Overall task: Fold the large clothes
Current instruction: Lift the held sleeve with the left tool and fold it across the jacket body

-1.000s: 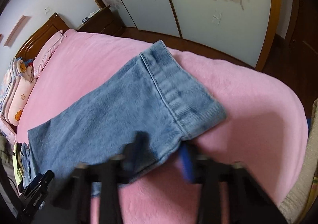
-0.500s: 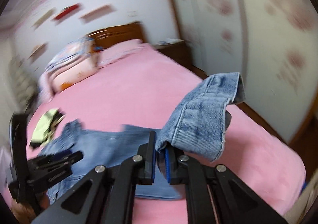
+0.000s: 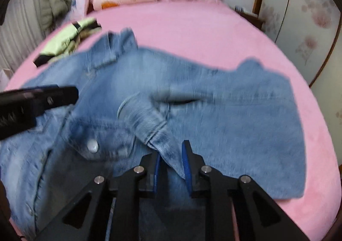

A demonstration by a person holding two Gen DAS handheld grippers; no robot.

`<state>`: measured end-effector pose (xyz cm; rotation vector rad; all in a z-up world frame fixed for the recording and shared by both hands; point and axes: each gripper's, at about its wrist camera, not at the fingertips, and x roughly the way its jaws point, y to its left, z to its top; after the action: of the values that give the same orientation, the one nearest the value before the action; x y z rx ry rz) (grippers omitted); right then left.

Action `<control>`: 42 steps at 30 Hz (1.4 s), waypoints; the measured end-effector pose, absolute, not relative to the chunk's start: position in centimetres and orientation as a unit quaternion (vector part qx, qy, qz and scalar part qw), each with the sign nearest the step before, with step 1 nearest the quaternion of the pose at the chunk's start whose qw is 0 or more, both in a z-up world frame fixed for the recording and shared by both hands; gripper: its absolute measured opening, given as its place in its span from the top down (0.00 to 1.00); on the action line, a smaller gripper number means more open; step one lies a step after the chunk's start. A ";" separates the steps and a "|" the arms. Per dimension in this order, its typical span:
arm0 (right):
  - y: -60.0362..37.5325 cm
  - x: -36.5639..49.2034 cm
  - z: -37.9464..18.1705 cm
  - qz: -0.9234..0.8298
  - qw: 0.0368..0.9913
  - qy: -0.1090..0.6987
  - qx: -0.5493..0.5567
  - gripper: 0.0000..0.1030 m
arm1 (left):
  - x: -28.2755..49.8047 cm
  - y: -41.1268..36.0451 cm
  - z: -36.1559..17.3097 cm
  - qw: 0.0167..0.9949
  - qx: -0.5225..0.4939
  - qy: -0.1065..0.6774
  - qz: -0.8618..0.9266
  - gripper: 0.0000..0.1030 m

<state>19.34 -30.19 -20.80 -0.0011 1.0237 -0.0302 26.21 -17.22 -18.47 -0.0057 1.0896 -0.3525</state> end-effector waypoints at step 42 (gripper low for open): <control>-38.6 9.1 -17.7 -0.066 0.890 0.434 0.124 0.45 | 28.8 -25.2 -22.2 0.764 -0.169 0.569 -0.253 0.83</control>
<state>9.11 -38.56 -17.73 0.2578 0.9022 -0.1364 28.83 -25.25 -22.21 -0.3666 1.2365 -0.5504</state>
